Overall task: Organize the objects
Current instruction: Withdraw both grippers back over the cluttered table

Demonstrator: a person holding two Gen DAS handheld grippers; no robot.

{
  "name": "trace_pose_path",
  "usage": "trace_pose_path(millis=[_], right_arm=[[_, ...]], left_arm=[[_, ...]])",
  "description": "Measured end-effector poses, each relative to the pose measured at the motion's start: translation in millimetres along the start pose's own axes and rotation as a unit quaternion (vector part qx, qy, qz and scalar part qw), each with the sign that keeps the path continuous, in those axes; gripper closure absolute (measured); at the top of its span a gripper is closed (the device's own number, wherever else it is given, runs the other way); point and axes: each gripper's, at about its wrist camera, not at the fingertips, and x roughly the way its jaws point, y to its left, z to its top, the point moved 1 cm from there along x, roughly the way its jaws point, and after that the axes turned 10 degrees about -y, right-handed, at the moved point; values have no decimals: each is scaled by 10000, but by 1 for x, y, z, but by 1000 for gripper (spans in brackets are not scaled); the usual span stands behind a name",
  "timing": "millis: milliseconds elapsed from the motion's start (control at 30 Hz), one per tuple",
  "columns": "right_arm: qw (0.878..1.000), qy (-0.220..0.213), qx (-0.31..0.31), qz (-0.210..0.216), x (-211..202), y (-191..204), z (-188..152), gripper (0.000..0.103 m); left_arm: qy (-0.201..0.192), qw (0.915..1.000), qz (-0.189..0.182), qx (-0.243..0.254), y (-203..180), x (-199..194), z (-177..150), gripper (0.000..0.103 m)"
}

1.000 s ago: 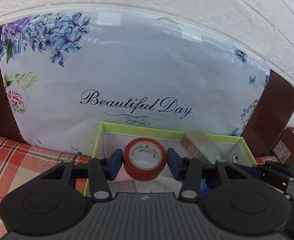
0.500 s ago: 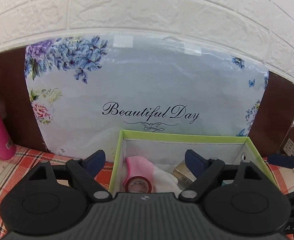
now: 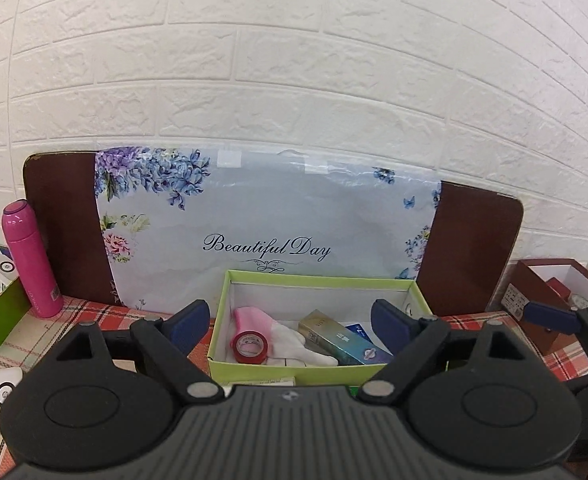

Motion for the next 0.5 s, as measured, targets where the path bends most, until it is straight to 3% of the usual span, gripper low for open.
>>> trace_pose_path(millis=[267,500], right_arm=[[9999,-88,101,-97,-60,15,-22,0],[9996,64,122,-249,-93,29,-49,0]], left_arm=[[-22,9999,0,171,-12,-57,-23,12],[294,9993,135,-177,-6,-81,-60,12]])
